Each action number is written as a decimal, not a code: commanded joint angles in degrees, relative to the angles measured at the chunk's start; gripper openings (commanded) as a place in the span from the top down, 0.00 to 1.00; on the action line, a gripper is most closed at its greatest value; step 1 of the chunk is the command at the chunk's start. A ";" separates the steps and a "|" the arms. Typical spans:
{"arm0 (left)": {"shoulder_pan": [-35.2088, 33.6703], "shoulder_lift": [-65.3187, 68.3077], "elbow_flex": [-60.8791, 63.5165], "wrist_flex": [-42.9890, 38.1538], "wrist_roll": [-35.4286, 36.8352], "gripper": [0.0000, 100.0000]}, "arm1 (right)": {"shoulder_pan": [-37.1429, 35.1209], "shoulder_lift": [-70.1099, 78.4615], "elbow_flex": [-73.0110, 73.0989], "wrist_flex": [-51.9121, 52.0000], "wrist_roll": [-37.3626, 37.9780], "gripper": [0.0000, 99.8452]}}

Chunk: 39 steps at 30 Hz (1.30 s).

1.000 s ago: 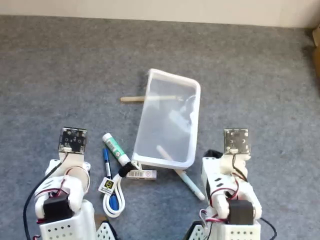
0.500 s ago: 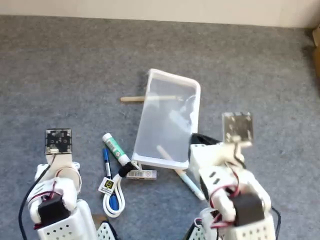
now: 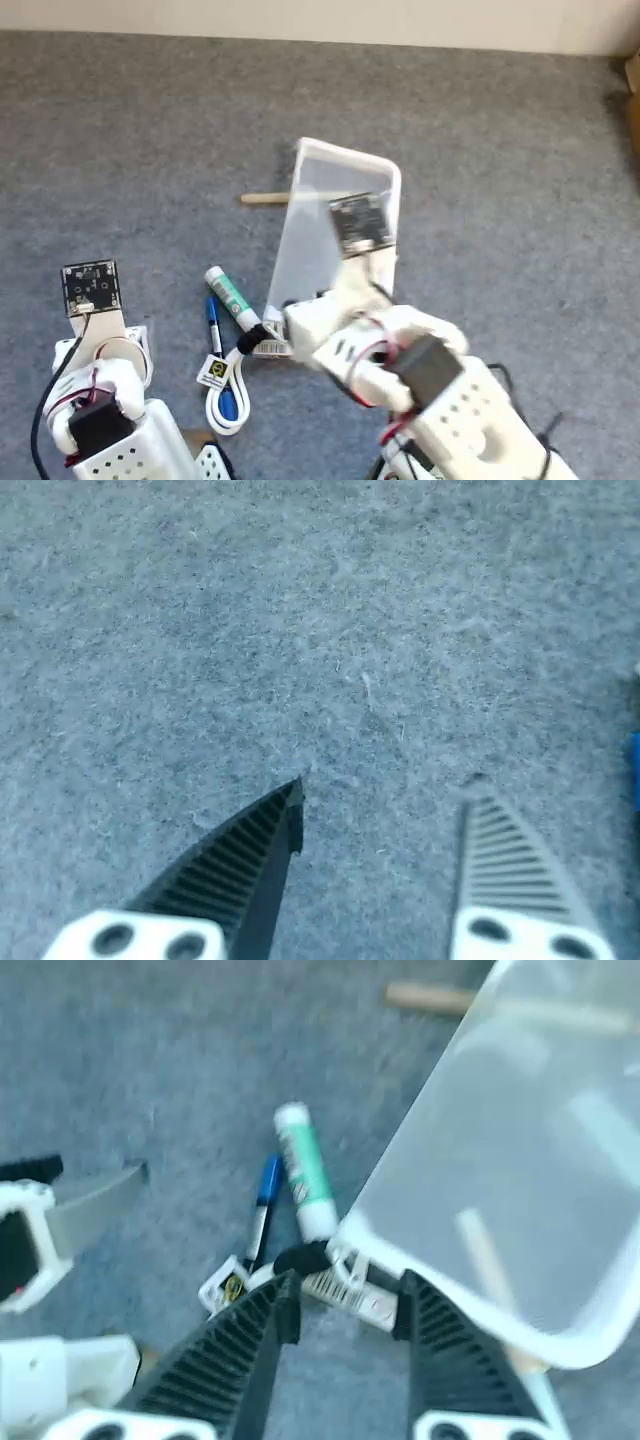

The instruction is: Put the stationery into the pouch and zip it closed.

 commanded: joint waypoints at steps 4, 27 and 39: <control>-0.48 -0.48 -2.95 0.35 0.00 0.72 | -9.54 10.51 -4.00 -5.93 -6.07 0.82; -0.40 -0.48 -2.86 0.35 -0.09 0.72 | -11.74 42.77 -4.18 -28.18 -8.88 0.82; -0.40 -0.48 -1.01 -1.32 -0.09 0.72 | -8.75 44.35 -4.26 -28.09 -8.35 0.99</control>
